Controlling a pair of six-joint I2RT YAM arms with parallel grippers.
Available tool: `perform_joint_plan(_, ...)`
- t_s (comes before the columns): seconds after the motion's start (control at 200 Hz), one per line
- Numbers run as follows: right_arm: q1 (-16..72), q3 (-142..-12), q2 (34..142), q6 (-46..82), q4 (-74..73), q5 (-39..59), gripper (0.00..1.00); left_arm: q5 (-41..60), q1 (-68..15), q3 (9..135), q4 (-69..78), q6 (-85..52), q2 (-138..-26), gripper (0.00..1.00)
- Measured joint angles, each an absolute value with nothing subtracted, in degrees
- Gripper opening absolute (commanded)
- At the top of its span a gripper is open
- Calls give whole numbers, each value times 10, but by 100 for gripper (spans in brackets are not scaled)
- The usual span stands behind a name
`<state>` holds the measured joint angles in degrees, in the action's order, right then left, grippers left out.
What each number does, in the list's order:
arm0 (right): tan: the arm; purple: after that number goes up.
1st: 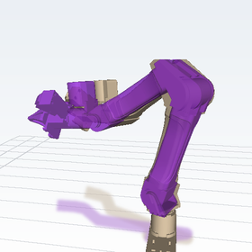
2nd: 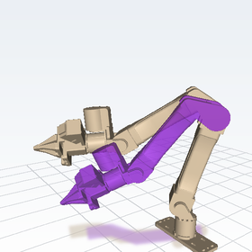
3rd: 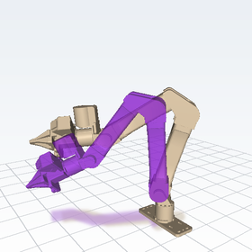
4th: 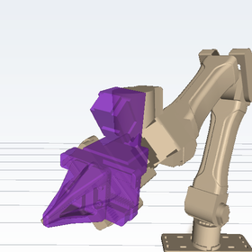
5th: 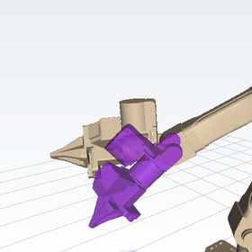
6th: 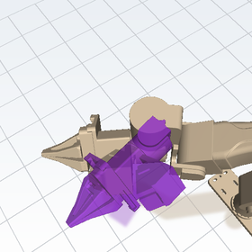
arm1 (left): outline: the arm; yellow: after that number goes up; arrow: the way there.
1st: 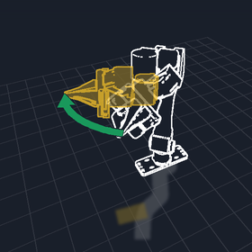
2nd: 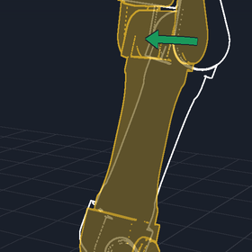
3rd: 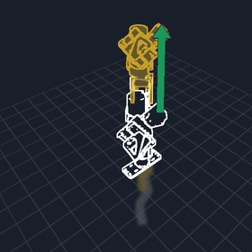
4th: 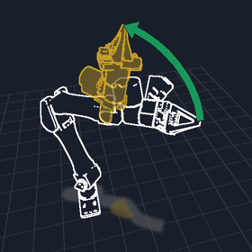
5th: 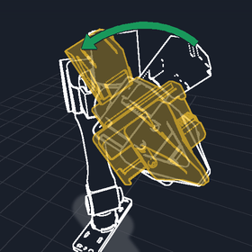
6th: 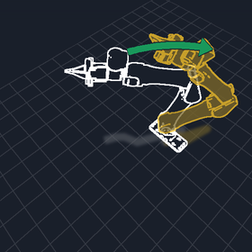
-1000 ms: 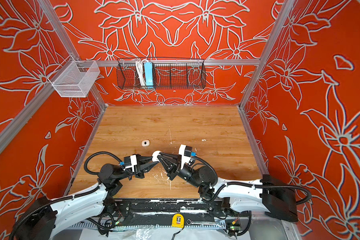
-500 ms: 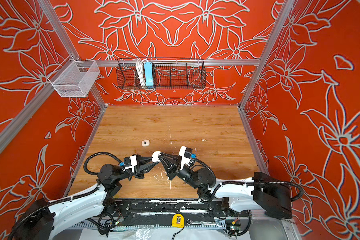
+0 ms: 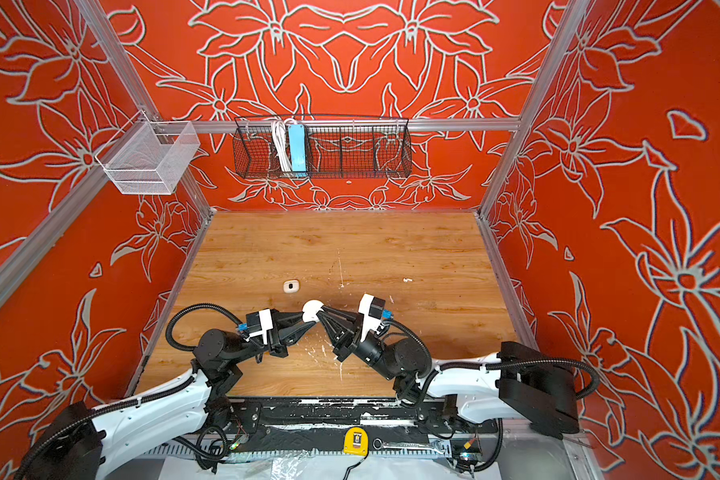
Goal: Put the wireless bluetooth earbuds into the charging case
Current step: 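Push the earbud stem-down into the open case held by the left gripper, then open the right gripper and pull it up away from the case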
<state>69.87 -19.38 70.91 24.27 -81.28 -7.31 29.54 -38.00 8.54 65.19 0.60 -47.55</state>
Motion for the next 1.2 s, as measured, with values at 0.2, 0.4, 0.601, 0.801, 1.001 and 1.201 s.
perform_joint_plan(0.2, 703, -188, 708, 243, -813, -84, 0, 294, -382, 84, 649, 6, -474, 0)
perform_joint_plan(0.4, 705, -181, 700, 243, -803, -95, 6, 299, -383, 84, 634, 11, -468, 0)
perform_joint_plan(0.601, 705, -177, 684, 242, -778, -106, 26, 303, -383, 85, 627, 18, -464, 0)
perform_joint_plan(0.801, 705, -158, 647, 240, -746, -132, 35, 307, -384, 85, 630, 23, -462, 0)
perform_joint_plan(1.001, 705, -158, 587, 225, -690, -150, 43, 307, -384, 85, 626, 30, -453, 0)
perform_joint_plan(1.201, 657, -295, 470, 285, -297, -301, 46, 307, -384, 104, 600, 41, -460, 0)
